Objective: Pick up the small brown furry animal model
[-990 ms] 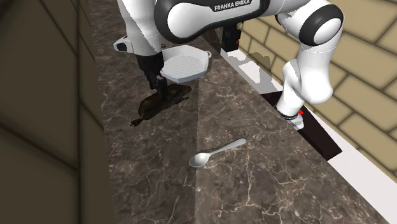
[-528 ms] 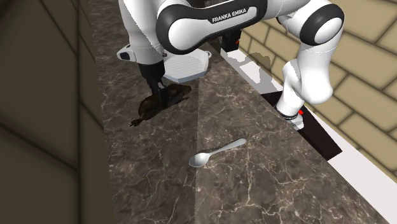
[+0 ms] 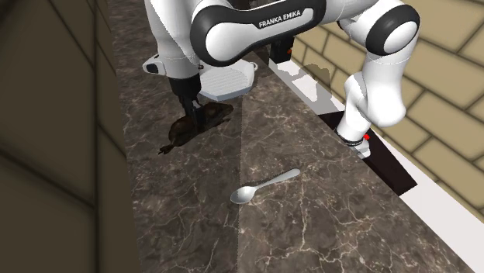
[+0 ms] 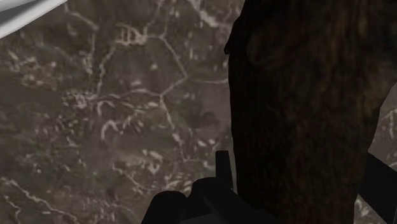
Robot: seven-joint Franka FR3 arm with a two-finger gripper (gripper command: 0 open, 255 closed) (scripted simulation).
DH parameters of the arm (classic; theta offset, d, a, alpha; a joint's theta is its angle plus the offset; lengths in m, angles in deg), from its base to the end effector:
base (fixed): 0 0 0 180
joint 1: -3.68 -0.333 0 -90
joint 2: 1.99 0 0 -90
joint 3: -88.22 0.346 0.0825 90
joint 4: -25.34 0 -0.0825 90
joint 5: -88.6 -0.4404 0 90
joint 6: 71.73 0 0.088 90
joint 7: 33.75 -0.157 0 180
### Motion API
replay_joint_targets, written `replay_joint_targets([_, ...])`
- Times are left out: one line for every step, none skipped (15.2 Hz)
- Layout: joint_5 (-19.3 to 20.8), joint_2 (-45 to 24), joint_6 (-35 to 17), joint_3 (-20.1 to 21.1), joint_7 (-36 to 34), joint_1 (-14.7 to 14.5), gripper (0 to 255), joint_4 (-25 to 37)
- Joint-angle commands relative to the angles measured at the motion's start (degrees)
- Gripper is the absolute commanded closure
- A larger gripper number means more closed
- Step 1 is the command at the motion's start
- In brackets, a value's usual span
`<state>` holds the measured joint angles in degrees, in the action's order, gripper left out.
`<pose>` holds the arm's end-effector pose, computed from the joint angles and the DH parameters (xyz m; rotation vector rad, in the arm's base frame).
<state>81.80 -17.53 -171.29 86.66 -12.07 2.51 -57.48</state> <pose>0.7114 0.0137 0.5076 -2.9896 -0.5350 -0.0634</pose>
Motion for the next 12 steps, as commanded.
replay_joint_targets([-0.01,-0.15,-0.05,-0.02,0.05,0.03,255,0.02])
replay_joint_targets([0.00,-0.22,0.74,-0.02,-0.03,0.05,255,0.90])
replay_joint_targets([0.01,-0.30,1.55,-0.03,-0.11,0.07,255,1.79])
replay_joint_targets([0.02,-0.43,2.37,-0.03,-0.19,0.08,255,2.75])
replay_joint_targets([0.03,-0.56,3.20,-0.03,-0.27,0.10,255,3.71])
replay_joint_targets([0.03,-0.71,4.03,-0.03,-0.35,0.12,255,4.70])
replay_joint_targets([0.04,-0.88,4.88,-0.03,-0.43,0.14,255,5.71])
replay_joint_targets([0.04,-1.07,5.73,-0.03,-0.51,0.16,255,6.76])
replay_joint_targets([0.04,-1.28,6.60,-0.04,-0.59,0.18,255,7.85])
replay_joint_targets([0.03,-1.52,7.49,-0.04,-0.67,0.20,255,8.97])
replay_joint_targets([0.03,-1.78,8.38,-0.04,-0.76,0.23,255,10.12])
replay_joint_targets([0.02,-2.06,9.29,-0.04,-0.84,0.25,255,11.32])
